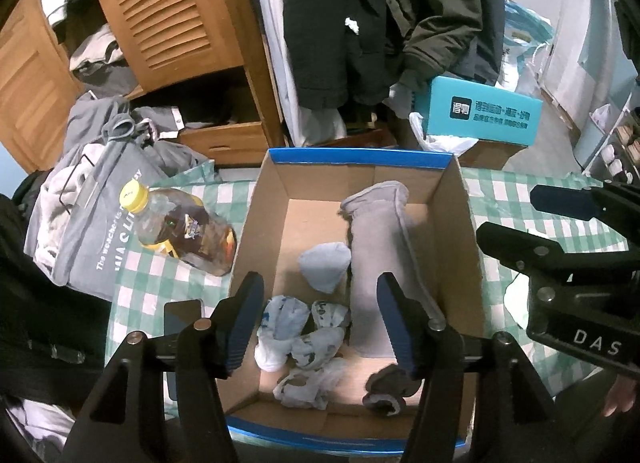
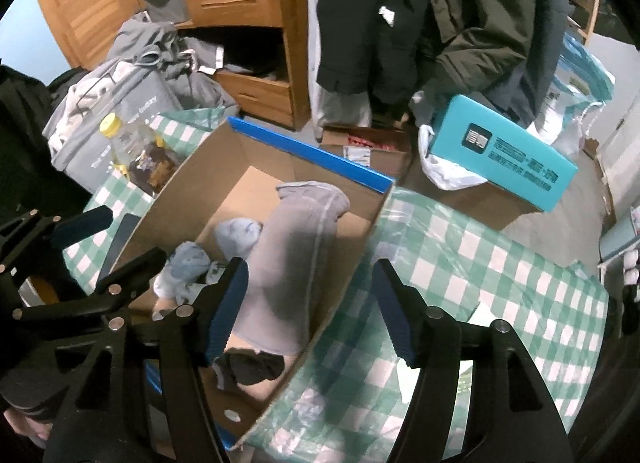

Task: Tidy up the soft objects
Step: 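Withdraw both tools from the box toward the green cloth on the table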

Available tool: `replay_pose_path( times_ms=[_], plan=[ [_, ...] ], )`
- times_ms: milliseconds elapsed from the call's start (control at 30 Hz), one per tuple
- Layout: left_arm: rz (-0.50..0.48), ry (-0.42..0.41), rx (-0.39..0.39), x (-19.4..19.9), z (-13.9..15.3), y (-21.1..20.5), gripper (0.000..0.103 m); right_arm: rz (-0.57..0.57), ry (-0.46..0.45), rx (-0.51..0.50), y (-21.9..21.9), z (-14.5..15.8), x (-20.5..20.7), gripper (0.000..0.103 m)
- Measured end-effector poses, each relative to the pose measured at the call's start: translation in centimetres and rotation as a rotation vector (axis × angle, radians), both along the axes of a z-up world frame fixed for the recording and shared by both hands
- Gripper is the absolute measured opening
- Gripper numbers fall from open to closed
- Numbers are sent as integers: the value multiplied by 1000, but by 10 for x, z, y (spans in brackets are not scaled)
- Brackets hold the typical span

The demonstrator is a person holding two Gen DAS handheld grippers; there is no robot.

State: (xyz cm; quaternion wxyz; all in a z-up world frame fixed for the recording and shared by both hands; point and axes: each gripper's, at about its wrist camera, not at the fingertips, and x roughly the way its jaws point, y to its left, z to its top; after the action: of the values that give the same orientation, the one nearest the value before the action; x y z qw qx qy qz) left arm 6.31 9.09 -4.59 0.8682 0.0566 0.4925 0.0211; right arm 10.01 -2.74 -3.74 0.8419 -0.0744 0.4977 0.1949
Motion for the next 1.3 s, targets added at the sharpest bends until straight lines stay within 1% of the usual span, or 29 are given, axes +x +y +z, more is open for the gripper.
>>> replay_pose_path(
  times_ms=[67,467,633,1100,1200,1300],
  plan=[
    [-5,-3,3,0,1,-4,64,-9,-1,3,-5,1,-1,65],
    [-39,-5,16,0,4,-24,64,-41,-13,11,-29,5,-6,67],
    [-52,-8,16,0,5,-33,69,-66,-22,10,-41,7,-8,70],
    [-102,1,31,3,4,-62,70,-105,-21,0,-70,6,-12,71],
    [-115,3,38,2,4,-69,73,-116,-18,-3,-78,5,-13,71],
    [-132,4,44,2,3,-78,74,-126,-16,-6,-86,3,-14,71]
  ],
)
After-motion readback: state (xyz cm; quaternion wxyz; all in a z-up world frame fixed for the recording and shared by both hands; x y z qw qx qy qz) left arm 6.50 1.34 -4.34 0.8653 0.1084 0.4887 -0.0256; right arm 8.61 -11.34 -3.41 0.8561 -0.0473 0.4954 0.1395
